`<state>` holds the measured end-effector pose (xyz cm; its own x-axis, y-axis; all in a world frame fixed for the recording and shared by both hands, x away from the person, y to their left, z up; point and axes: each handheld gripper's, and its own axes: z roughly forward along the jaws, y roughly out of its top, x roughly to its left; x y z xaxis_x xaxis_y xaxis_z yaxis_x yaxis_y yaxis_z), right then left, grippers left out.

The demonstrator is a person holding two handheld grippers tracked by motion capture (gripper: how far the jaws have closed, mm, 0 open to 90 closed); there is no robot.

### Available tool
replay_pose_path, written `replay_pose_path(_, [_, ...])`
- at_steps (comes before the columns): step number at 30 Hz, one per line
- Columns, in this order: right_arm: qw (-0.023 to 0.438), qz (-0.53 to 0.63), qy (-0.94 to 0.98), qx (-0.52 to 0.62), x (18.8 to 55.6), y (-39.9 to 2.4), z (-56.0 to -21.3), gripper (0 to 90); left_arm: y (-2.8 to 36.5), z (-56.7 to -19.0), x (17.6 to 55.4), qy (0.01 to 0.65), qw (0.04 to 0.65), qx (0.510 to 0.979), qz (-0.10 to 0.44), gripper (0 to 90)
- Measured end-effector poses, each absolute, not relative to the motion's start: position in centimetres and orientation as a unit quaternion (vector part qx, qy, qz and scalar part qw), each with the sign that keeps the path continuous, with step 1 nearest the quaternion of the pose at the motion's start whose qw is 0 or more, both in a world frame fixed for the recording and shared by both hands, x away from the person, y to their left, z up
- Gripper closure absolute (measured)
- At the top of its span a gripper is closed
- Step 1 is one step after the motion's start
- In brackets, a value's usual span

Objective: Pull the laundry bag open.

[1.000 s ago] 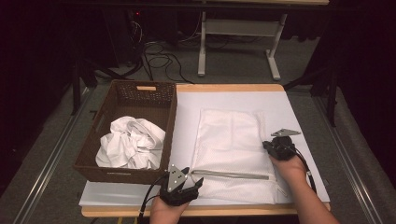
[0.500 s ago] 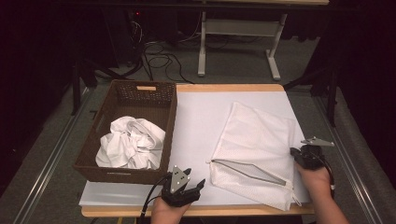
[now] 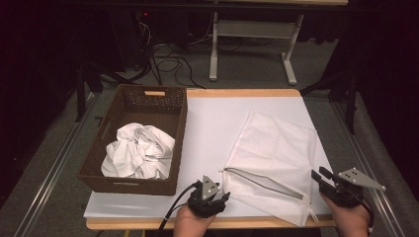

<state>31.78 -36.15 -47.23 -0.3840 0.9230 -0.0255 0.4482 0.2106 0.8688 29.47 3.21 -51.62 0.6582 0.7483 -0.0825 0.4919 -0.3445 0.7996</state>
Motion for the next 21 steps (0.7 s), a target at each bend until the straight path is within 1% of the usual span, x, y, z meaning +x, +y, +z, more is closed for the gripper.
replay_pose_path(3, [0.270, 0.417, 0.737, 0.459, 30.8, -35.0, -47.5, 63.1, 2.6, -52.1, 29.7, 0.398, 0.407, 0.808, 0.151, 57.9])
replay_pose_path(4, [0.266, 0.417, 0.742, 0.453, 30.7, -34.7, -47.6, 62.7, 2.5, -52.3, 29.8, 0.397, 0.399, 0.812, 0.157, 63.3])
replay_pose_path(5, [0.264, 0.416, 0.747, 0.447, 30.6, -34.3, -47.7, 62.4, 2.5, -52.3, 29.8, 0.397, 0.399, 0.812, 0.157, 72.0])
replay_pose_path(6, [0.263, 0.414, 0.751, 0.442, 30.4, -34.0, -47.7, 62.0, 2.4, -52.4, 29.8, 0.392, 0.389, 0.814, 0.177, 77.2])
replay_pose_path(7, [0.265, 0.412, 0.755, 0.436, 30.4, -33.7, -47.7, 61.5, 2.4, -52.4, 29.8, 0.394, 0.387, 0.814, 0.182, 84.0])
replay_pose_path(8, [0.267, 0.411, 0.757, 0.432, 30.4, -33.5, -47.7, 61.1, 2.4, -52.4, 29.8, 0.394, 0.387, 0.814, 0.182, 86.6])
replay_pose_path(11, [0.264, 0.415, 0.754, 0.434, 30.4, -33.4, -47.7, 59.4, 3.5, -52.6, 29.7, 0.411, 0.389, 0.802, 0.191, 86.4])
replay_pose_path(12, [0.262, 0.417, 0.753, 0.435, 30.4, -33.4, -47.6, 58.2, 3.9, -52.7, 29.7, 0.418, 0.393, 0.797, 0.191, 83.7])
replay_pose_path(15, [0.253, 0.432, 0.751, 0.431, 30.3, -33.2, -47.5, 52.1, 4.6, -52.5, 29.4, 0.416, 0.417, 0.785, 0.190, 64.8])
replay_pose_path(17, [0.242, 0.446, 0.751, 0.421, 30.4, -32.8, -47.4, 44.4, 4.8, -51.9, 29.0, 0.401, 0.432, 0.780, 0.212, 52.9])
replay_pose_path(21, [0.231, 0.467, 0.755, 0.397, 30.1, -32.1, -47.2, 29.9, 5.0, -50.5, 28.4, 0.384, 0.451, 0.770, 0.237, 35.6])
